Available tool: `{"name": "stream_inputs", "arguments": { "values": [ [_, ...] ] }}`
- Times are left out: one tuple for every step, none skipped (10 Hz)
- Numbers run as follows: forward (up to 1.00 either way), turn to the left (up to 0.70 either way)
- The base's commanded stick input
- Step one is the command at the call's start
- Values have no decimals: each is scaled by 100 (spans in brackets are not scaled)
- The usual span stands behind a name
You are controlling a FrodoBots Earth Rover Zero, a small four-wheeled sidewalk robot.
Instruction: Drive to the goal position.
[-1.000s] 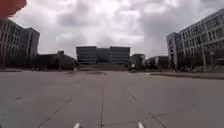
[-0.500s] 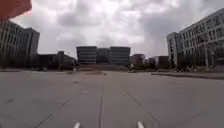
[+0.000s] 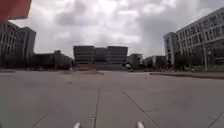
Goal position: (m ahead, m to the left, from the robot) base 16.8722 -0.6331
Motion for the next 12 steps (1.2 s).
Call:
{"name": "stream_inputs", "arguments": {
  "values": [
    [60,0],
    [60,0],
    [60,0],
    [60,0],
    [60,-3],
    [60,-10],
    [60,-13],
    [60,-2],
    [60,0],
    [60,0],
    [60,0],
    [60,0]
  ]
}}
